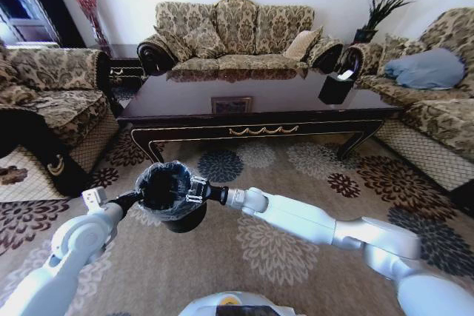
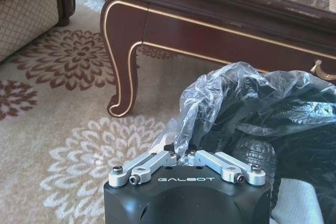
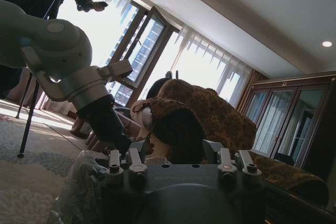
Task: Move to the front of the table and pick up the trash from the floor, then place it into the trash bin.
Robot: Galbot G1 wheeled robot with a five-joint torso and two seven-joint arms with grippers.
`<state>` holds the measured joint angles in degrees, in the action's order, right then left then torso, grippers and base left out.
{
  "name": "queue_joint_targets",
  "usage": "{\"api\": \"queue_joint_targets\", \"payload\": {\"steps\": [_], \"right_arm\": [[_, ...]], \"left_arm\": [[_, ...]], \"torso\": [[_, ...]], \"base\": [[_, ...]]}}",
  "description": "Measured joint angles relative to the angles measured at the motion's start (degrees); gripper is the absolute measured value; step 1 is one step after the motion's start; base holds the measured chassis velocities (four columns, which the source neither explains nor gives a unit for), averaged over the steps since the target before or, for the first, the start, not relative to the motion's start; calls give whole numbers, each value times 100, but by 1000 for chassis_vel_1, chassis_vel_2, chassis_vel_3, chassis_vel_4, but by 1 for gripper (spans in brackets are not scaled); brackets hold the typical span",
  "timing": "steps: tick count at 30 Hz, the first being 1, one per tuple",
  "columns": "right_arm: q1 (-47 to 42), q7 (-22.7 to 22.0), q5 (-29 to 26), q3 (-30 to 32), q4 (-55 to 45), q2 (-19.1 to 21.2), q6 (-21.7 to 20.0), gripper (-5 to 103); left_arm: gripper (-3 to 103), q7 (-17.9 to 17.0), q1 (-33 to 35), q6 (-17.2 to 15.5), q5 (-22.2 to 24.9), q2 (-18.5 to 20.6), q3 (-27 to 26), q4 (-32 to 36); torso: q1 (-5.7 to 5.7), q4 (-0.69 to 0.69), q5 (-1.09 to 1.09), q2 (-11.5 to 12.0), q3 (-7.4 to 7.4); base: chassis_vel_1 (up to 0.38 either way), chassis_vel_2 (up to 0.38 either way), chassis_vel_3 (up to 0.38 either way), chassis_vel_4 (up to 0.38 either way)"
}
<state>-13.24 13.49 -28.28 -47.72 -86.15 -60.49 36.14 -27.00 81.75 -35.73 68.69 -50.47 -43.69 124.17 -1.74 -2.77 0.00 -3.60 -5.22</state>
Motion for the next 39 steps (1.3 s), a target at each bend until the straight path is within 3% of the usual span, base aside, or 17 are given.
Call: {"api": "queue_joint_targets", "payload": {"steps": [3, 7, 8, 12, 16, 18, 19, 23, 26, 31, 39], "right_arm": [[60, -16, -74, 93, -93, 40, -31, 66], [108, -149, -254, 376, -246, 139, -106, 88], [108, -149, -254, 376, -246, 139, -106, 88], [-79, -600, -338, 804, -251, 379, -457, 99], [-419, -1140, -318, 1124, -182, 576, -815, 100], [-890, -1675, -302, 1524, -171, 742, -1180, 100], [-890, -1675, -302, 1524, -171, 742, -1180, 100], [-1940, -2428, -203, 2654, -431, 1121, -1681, 100], [-2301, -2669, -185, 3024, -510, 1226, -1847, 100], [-3072, -3028, -162, 3660, -649, 1361, -2145, 100], [-3904, -3184, -151, 4233, -870, 1476, -2247, 100]], "left_arm": [[3, -6, 43, -2, -76, -50, 2, -37], [3, -5, 152, -3, -199, -151, 10, -62], [3, -5, 152, -3, -199, -151, 10, -62], [3, -72, 412, 8, -340, -266, -119, 50], [3, -96, 674, 84, -571, -441, -243, 175], [3, -172, 858, 141, -700, -611, -311, 256], [3, -172, 858, 141, -700, -611, -311, 256], [3, -185, 951, 333, -912, -752, -161, 236], [3, -123, 1094, 480, -1054, -837, -139, 184], [3, -66, 1282, 762, -1403, -1035, -103, -98], [3, 38, 1378, 1094, -1683, -1200, 24, -460]], "torso": [[0, 1, 1, 0, 0], [0, 1, 0, 0, 0], [0, 1, 0, 0, 0], [0, 1, 1, 0, 0], [0, 1, 1, 0, 0], [0, 4, 3, 0, 0], [0, 4, 3, 0, 0], [1, -3, 2, 0, 1], [1, -5, 2, -1, 1], [1, 4, 0, -1, 1], [1, 0, 2, -1, 1]], "base": [[0, 0, 0, 0], [0, 0, 0, 0], [0, 0, 0, 0], [0, 0, 0, 0], [0, 0, 0, 0], [0, 0, 0, 0], [0, 0, 0, 0], [0, 0, 0, 0], [0, 0, 0, 0], [0, 0, 0, 0], [0, 0, 0, 0]]}}
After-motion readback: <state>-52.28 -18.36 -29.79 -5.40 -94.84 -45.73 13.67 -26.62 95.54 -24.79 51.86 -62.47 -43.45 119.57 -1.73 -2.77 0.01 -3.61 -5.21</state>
